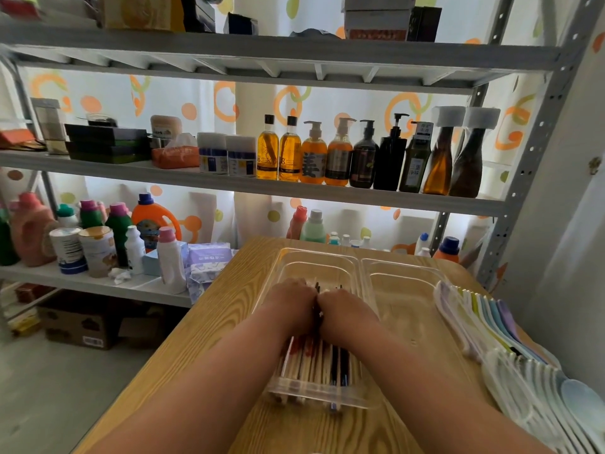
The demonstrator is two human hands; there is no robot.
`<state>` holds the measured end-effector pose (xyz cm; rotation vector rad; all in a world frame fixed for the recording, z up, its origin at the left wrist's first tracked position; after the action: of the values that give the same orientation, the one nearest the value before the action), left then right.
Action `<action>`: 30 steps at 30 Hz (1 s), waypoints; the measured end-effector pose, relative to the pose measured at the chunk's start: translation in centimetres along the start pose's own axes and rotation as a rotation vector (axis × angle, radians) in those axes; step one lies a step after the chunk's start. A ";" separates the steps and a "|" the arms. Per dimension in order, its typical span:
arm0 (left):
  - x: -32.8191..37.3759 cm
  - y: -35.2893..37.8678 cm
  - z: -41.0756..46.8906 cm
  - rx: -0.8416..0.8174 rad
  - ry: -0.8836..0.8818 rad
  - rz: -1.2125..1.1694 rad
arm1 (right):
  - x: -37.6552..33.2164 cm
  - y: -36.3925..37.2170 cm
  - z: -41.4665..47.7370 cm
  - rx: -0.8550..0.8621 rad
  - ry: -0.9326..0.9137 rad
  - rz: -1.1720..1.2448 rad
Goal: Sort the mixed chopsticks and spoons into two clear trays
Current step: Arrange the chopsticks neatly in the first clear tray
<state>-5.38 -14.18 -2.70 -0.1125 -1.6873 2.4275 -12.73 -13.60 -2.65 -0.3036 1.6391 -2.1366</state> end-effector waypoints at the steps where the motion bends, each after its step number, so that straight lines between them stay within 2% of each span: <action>1: 0.0 0.2 0.0 -0.013 0.015 0.001 | 0.0 0.0 -0.1 -0.007 -0.009 -0.020; 4: 0.4 1.3 0.0 -0.127 0.090 0.036 | -0.4 0.1 -0.4 -0.079 -0.044 -0.087; 6: 0.4 1.4 0.0 -0.150 0.058 -0.001 | -0.2 -0.3 -0.3 -0.072 0.001 -0.003; 9: 0.1 0.3 0.5 -0.018 -0.019 -0.067 | 0.4 -0.8 0.0 -0.002 0.084 0.134; 11: -0.1 0.0 0.5 0.050 -0.046 -0.084 | 0.2 -0.6 0.0 0.000 0.052 0.097; 12: -0.2 0.3 0.5 0.023 -0.058 -0.088 | 0.0 -0.3 -0.1 -0.022 0.015 0.025; 15: -0.5 2.4 0.0 -0.197 -0.072 -0.023 | -0.3 1.1 -0.3 -0.159 -0.057 -0.200; 17: -0.4 2.3 -0.1 -0.235 -0.048 0.076 | -0.2 1.2 -0.2 -0.184 -0.047 -0.209; 23: 0.3 -0.8 0.0 0.016 -0.027 0.155 | 0.1 -0.5 0.0 0.065 0.021 0.061; 24: 0.2 -1.1 -0.1 0.048 -0.048 0.162 | 0.1 -0.4 0.0 0.079 0.013 0.030; 26: 0.1 -1.2 -0.2 0.056 -0.067 0.175 | 0.2 0.6 0.0 0.016 -0.027 -0.195; 28: 0.0 -0.7 -0.3 -0.009 -0.045 0.206 | 0.1 1.5 -0.3 -0.108 -0.079 -0.415; 30: 0.2 -0.3 -0.6 -0.090 -0.007 0.257 | 0.0 1.4 -0.5 -0.148 -0.103 -0.487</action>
<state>-5.42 -13.51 -2.67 -0.3540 -1.8901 2.5290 -12.61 -13.50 -4.16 -0.9264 1.8041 -2.2840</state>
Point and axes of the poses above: each hand's wrist, its own z-axis towards the middle knuckle, its own y-axis out of the palm, x = y × z, the point moved 6 cm from there along z, towards the middle knuckle, and after that the axes turned 13 degrees about x, right-handed, at the moved point
